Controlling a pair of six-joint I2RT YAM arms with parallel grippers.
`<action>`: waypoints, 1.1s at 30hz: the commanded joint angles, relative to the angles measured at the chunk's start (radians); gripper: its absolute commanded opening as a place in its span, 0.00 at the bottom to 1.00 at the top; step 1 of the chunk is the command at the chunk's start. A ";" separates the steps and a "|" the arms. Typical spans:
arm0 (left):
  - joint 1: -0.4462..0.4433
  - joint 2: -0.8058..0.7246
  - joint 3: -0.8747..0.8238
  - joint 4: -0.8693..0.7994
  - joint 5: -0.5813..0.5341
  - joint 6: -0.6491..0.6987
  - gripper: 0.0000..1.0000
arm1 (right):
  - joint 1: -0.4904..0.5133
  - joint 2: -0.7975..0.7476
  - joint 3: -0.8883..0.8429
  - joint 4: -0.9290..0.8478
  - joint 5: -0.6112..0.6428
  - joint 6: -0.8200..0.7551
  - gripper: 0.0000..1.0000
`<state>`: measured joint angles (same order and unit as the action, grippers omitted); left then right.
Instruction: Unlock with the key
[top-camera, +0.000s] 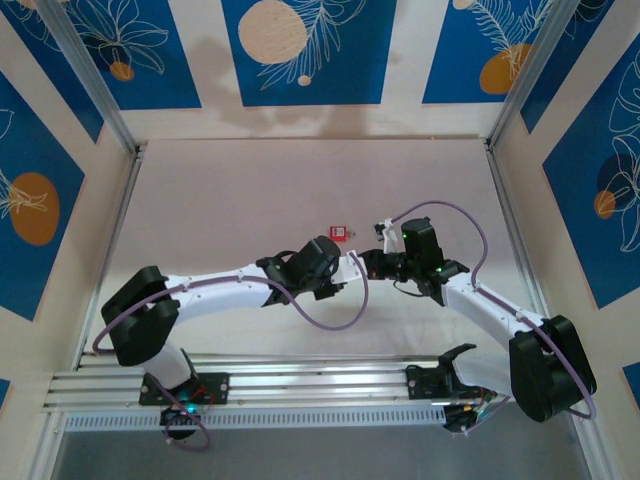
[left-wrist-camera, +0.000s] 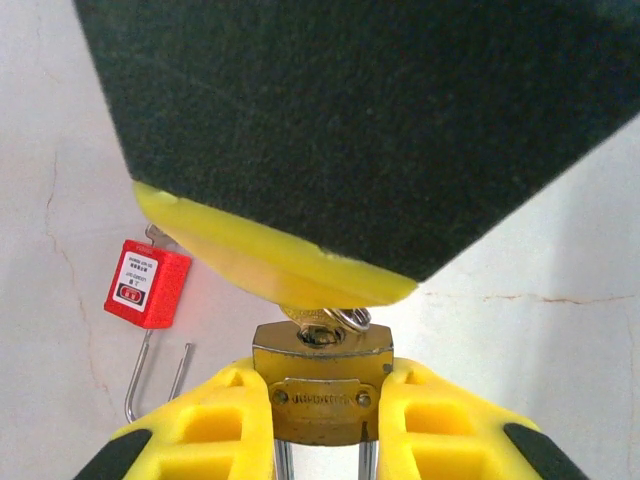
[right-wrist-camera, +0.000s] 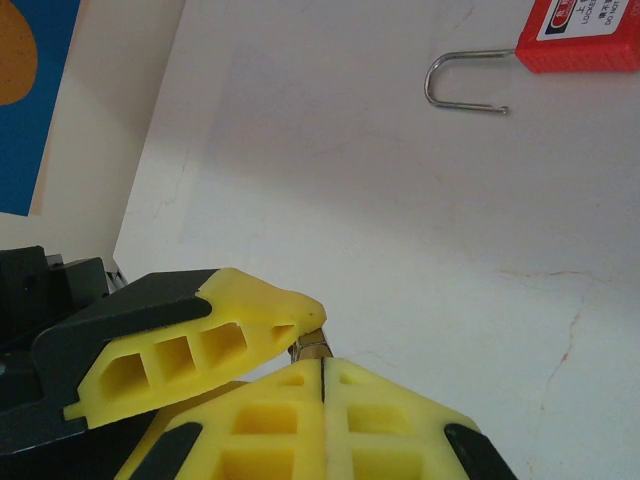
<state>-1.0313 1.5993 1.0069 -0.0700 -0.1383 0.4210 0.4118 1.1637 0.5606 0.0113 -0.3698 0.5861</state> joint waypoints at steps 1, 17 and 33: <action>-0.018 -0.020 0.074 0.235 0.070 0.018 0.03 | 0.016 -0.017 0.007 -0.060 -0.061 -0.005 0.00; -0.010 -0.061 -0.023 0.147 -0.079 0.090 0.03 | -0.126 -0.140 0.070 -0.178 -0.056 0.015 0.17; -0.027 -0.079 -0.082 0.265 -0.272 0.345 0.03 | -0.194 -0.186 0.031 -0.149 -0.089 0.037 0.20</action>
<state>-1.0416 1.5620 0.9596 0.0917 -0.3408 0.6666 0.2253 0.9848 0.6022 -0.1524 -0.4278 0.6090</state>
